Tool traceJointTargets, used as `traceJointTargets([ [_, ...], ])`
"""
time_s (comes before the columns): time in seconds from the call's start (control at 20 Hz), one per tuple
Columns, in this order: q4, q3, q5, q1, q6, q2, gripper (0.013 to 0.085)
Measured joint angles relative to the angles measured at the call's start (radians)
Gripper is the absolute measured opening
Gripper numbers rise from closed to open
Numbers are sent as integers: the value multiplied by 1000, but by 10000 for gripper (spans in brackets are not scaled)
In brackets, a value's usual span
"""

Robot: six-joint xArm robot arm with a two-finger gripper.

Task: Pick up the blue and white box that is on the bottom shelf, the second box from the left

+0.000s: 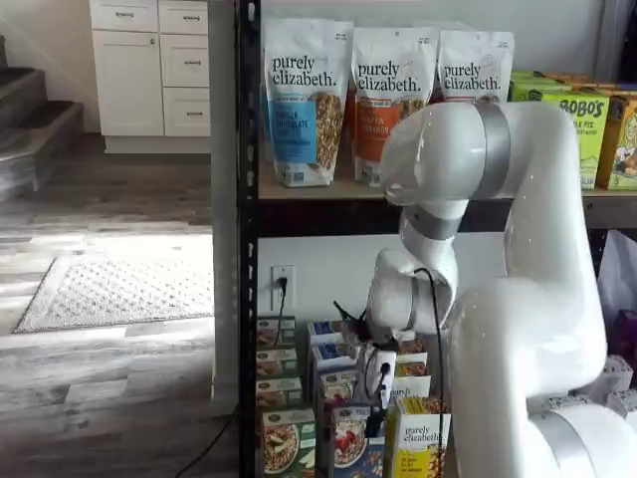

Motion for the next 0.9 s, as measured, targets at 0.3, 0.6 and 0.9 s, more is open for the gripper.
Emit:
traceJointTargets([
  [0.3, 115, -13, 5, 5, -97, 4, 850],
  [0.6, 158, -15, -83, 12, -133, 26, 850],
  [0.9, 143, -80, -120, 5, -130, 99, 850],
])
